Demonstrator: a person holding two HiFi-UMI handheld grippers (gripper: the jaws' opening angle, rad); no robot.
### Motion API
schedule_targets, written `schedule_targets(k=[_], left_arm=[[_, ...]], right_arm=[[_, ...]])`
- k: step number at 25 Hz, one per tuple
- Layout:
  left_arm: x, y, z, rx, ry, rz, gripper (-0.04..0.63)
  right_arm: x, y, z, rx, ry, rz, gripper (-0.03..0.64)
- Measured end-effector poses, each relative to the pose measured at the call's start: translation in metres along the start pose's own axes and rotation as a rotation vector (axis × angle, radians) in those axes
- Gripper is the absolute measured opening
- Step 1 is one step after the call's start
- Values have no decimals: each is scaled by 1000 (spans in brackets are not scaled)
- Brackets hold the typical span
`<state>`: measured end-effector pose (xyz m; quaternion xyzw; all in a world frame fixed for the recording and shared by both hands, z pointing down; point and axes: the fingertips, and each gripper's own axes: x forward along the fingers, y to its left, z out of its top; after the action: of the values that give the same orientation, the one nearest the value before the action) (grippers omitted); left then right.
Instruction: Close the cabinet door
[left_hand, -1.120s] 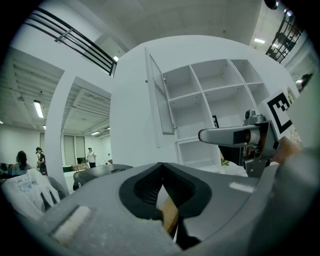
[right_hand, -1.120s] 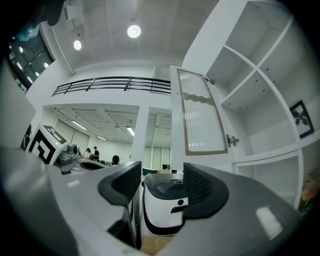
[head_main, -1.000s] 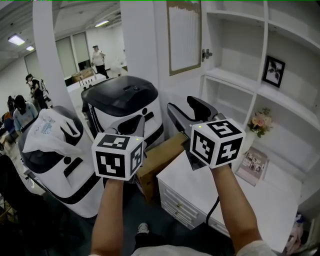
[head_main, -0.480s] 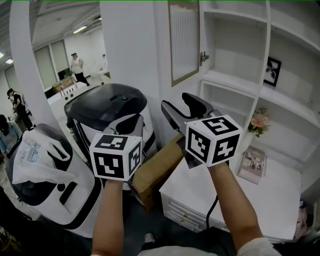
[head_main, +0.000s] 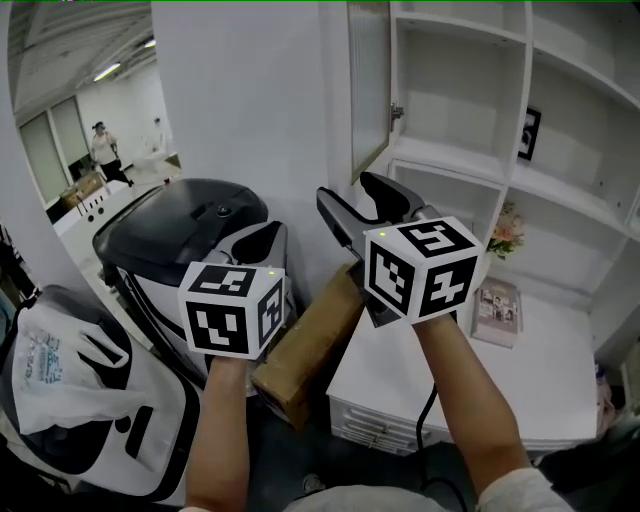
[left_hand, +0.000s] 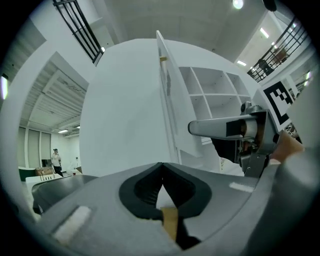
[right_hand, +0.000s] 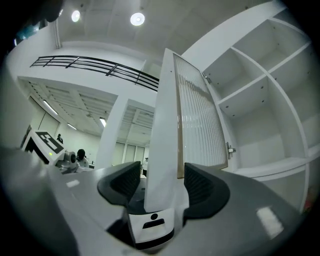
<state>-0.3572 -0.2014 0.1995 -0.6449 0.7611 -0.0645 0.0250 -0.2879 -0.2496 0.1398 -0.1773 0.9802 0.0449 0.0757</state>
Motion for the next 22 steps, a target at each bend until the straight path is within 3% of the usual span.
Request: schedule_targets(k=[15,22], left_arm=[[31,16,7,0,-54,-195,-2],[34,15,7,11,-67,-232,-2]], right_arm=[[19,-7,1,-24,15,-213,239],[21,-4,0,-31,23,-236,201]])
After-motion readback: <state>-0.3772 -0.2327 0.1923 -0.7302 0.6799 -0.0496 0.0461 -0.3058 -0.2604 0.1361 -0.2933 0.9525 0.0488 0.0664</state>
